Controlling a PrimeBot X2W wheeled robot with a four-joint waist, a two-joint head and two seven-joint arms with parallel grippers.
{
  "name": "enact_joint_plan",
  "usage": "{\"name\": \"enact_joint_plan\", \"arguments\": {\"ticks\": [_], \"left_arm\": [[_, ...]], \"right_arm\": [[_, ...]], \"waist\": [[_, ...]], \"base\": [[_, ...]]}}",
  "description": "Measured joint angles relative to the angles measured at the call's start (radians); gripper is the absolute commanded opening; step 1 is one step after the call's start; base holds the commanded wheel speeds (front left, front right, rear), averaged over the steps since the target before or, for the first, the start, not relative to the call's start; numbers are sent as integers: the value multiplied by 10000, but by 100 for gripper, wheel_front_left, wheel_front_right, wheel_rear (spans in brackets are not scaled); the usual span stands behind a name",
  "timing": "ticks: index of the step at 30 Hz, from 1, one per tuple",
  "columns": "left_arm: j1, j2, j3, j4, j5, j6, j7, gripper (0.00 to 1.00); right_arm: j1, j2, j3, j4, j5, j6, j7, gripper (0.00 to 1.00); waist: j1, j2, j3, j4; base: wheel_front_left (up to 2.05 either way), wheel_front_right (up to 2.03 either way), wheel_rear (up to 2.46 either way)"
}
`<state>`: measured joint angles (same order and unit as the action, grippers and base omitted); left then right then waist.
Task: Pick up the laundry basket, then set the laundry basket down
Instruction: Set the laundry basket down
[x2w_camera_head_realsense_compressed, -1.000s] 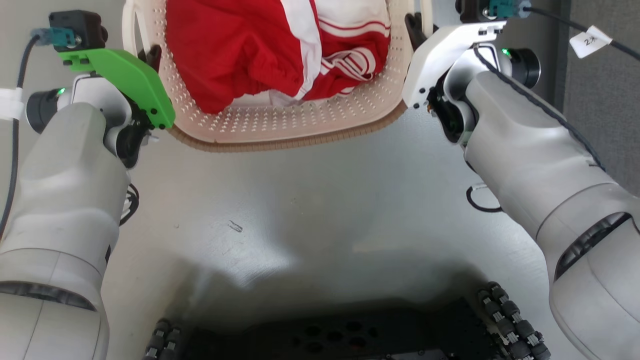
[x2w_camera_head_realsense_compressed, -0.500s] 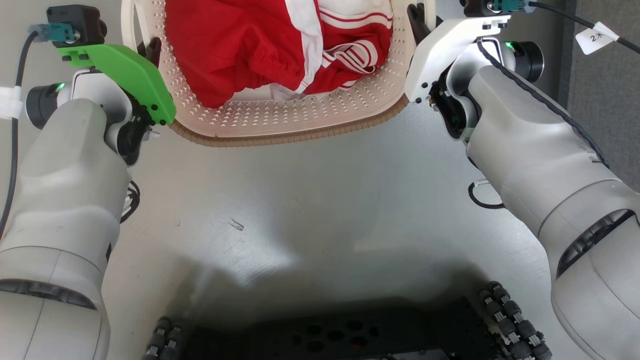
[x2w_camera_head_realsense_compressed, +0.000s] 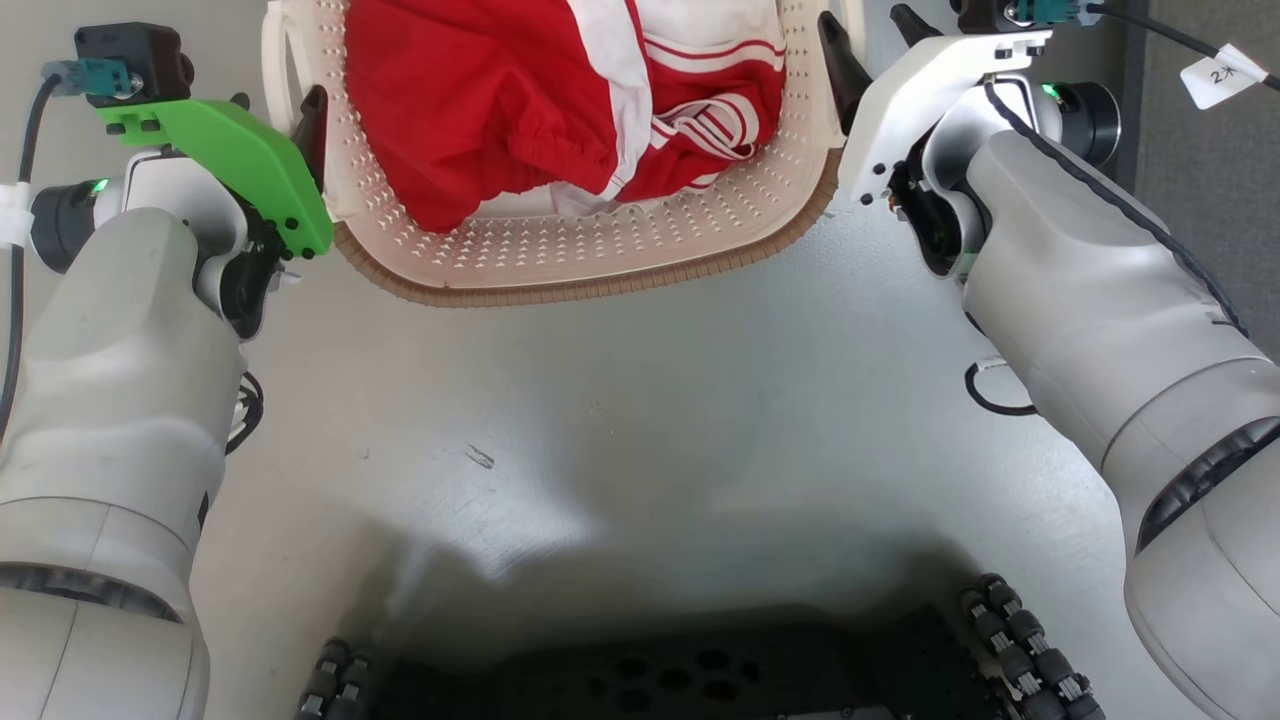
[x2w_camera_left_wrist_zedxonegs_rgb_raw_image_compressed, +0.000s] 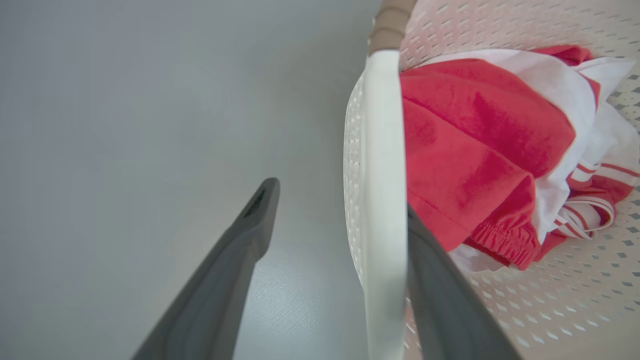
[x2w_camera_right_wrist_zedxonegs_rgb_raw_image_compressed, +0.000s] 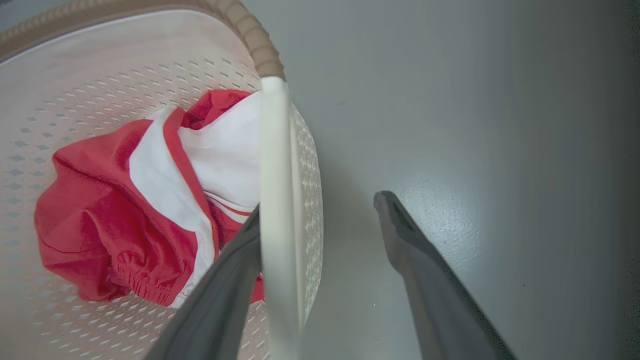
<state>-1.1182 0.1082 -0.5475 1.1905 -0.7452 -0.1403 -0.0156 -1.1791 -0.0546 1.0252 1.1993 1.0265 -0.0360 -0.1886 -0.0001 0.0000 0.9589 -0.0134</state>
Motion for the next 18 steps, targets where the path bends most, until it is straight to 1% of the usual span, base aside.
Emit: {"name": "enact_joint_plan", "arguments": {"ticks": [8, 16, 18], "left_arm": [[20, -42, -38, -52, -92, 0, -219, 100], [388, -54, -125, -268, -261, 2, -963, 100], [469, -48, -163, -326, -259, 2, -1204, 100]], "right_arm": [[74, -61, 56, -169, 82, 171, -105, 100], [287, -65, 35, -211, 81, 184, -420, 100], [367, -63, 0, -228, 79, 240, -504, 100]], "waist": [[0, 0, -298, 59], [0, 0, -831, 97], [0, 0, -1005, 100]], "base": [[0, 0, 0], [0, 0, 0], [0, 0, 0]]}}
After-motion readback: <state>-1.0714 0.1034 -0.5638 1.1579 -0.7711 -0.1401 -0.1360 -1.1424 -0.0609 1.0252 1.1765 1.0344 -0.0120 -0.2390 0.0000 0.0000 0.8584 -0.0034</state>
